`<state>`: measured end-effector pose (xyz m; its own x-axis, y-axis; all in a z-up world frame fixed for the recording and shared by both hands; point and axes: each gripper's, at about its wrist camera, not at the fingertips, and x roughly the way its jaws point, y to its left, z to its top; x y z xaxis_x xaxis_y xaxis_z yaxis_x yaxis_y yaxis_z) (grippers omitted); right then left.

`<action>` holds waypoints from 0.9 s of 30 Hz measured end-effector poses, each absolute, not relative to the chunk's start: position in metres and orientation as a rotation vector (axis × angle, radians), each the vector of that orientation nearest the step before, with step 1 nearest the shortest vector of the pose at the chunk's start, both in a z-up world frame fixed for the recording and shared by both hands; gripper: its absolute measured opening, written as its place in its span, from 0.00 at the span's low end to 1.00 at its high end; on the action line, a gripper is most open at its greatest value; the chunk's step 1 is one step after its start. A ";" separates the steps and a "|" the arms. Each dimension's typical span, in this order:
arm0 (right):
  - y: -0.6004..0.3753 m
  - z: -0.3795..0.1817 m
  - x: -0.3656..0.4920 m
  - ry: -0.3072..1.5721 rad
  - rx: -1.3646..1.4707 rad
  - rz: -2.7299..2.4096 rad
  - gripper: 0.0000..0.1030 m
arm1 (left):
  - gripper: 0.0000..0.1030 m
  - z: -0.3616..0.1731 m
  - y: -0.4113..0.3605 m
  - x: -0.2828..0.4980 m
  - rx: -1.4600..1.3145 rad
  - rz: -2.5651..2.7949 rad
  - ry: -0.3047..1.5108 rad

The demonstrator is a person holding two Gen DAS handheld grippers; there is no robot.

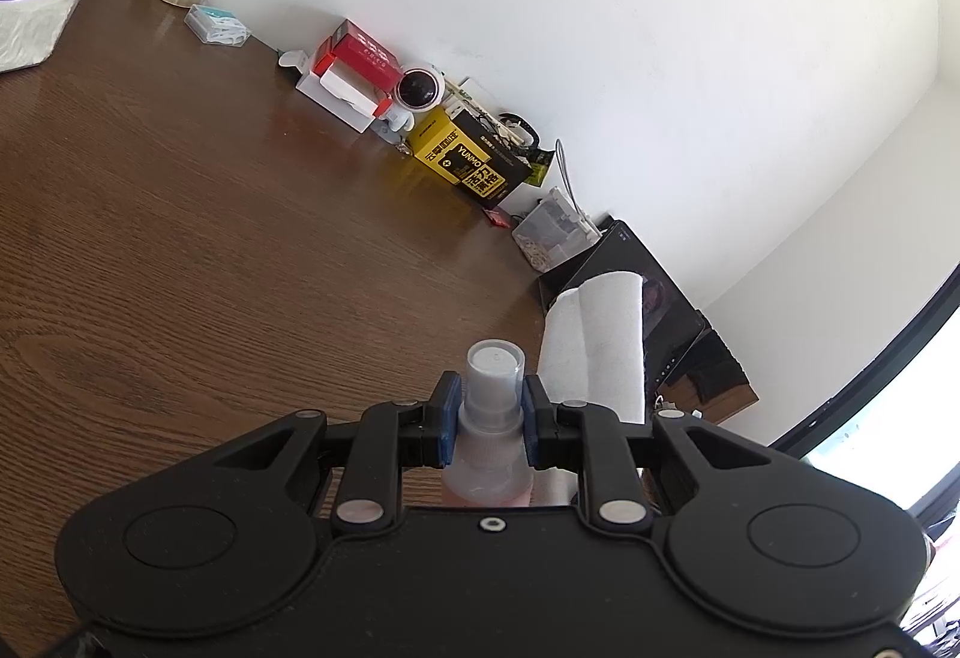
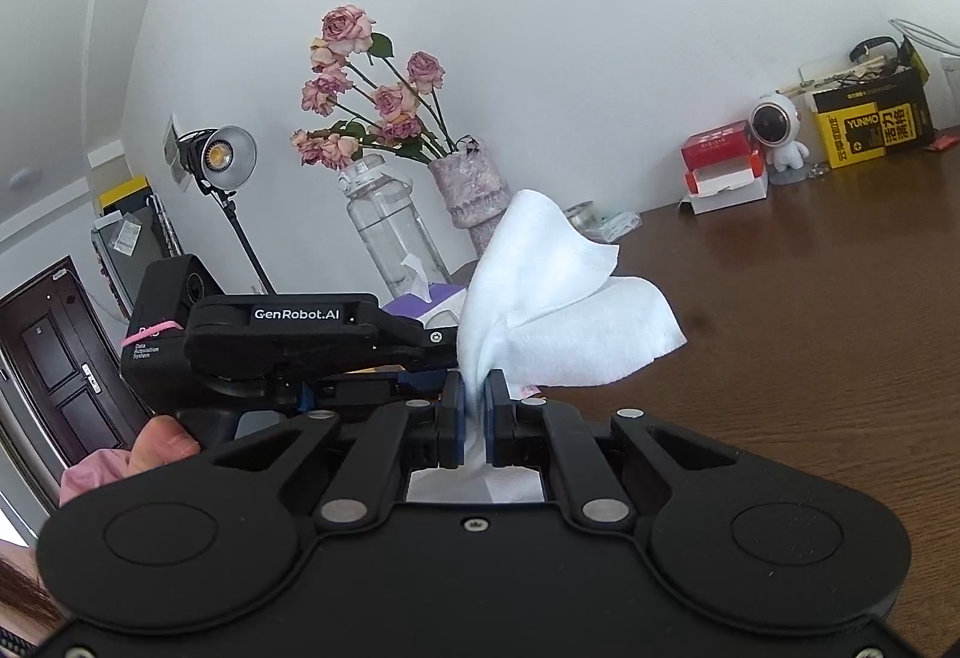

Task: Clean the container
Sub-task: 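Raise the tissue with the right gripper toward the bottle held by the left gripper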

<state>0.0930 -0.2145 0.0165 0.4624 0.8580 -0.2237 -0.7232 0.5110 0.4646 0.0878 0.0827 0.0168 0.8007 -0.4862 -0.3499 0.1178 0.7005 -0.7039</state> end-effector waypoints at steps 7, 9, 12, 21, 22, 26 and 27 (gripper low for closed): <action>-0.222 0.007 0.095 0.491 0.346 0.966 0.06 | 0.20 0.017 0.082 0.087 -0.726 -0.363 0.549; -0.226 0.003 0.095 0.501 0.352 0.956 0.06 | 0.20 0.017 0.082 0.086 -0.726 -0.363 0.547; -0.231 -0.003 0.097 0.519 0.362 0.939 0.06 | 0.20 0.018 0.083 0.086 -0.727 -0.361 0.544; -0.243 -0.016 0.096 0.552 0.386 0.911 0.06 | 0.20 0.018 0.087 0.085 -0.732 -0.362 0.543; -0.243 -0.016 0.096 0.552 0.387 0.911 0.06 | 0.20 0.018 0.088 0.085 -0.733 -0.365 0.543; -0.242 -0.015 0.095 0.549 0.387 0.915 0.06 | 0.20 0.018 0.088 0.085 -0.730 -0.366 0.546; -0.242 -0.015 0.094 0.547 0.386 0.919 0.06 | 0.20 0.018 0.088 0.085 -0.730 -0.366 0.547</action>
